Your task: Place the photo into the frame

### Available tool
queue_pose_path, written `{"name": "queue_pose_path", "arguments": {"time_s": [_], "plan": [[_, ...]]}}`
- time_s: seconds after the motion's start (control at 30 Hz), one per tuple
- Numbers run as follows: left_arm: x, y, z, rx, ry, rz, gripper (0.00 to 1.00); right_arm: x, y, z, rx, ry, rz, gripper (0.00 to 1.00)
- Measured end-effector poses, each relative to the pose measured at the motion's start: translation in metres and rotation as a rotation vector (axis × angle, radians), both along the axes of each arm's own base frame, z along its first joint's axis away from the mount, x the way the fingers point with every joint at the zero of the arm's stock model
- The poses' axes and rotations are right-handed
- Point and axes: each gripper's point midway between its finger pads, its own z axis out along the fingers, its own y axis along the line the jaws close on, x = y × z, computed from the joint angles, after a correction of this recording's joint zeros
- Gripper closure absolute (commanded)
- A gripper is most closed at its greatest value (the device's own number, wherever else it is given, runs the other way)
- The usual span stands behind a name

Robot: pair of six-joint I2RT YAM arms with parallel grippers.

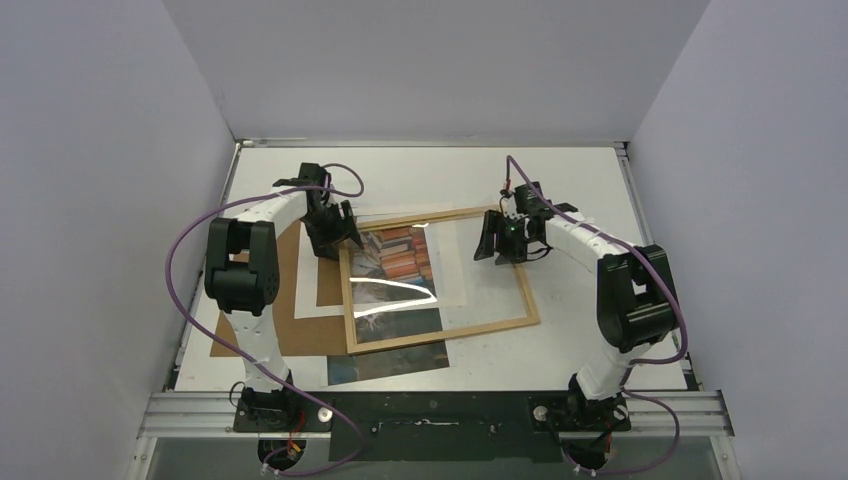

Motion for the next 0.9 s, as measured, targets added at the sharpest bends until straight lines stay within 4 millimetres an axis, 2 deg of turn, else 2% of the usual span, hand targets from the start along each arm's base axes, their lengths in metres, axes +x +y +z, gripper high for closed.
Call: {"name": "queue_pose_path", "arguments": {"time_s": [0.2,0.33,0.4,0.57,0.67,0.8,0.9], "plan": [[-0.001,0.000,0.000,0.002,0.004,0.001,0.25,0.001,-0.006,-0.010,0.011,0.006,-0.001,0.61],[-0.001,0.001,-0.001,0.009,0.003,0.003,0.26,0.002,-0.011,-0.015,0.005,-0.007,0.003,0.63],[-0.001,0.002,-0.001,0.010,0.003,0.004,0.29,0.003,-0.012,-0.017,0.003,-0.016,0.010,0.62],[-0.001,0.004,-0.001,0.018,0.005,0.006,0.39,0.002,-0.016,-0.024,-0.016,-0.030,0.021,0.50],[-0.002,0.007,-0.002,0.024,0.010,0.012,0.44,0.001,-0.021,-0.029,-0.030,-0.031,0.016,0.50],[-0.002,0.012,-0.002,0.029,0.018,0.021,0.50,-0.001,-0.027,-0.034,-0.036,-0.023,0.001,0.53],[-0.003,0.015,-0.002,0.031,0.022,0.029,0.55,0.002,-0.032,-0.037,-0.028,-0.031,-0.018,0.62]]}}
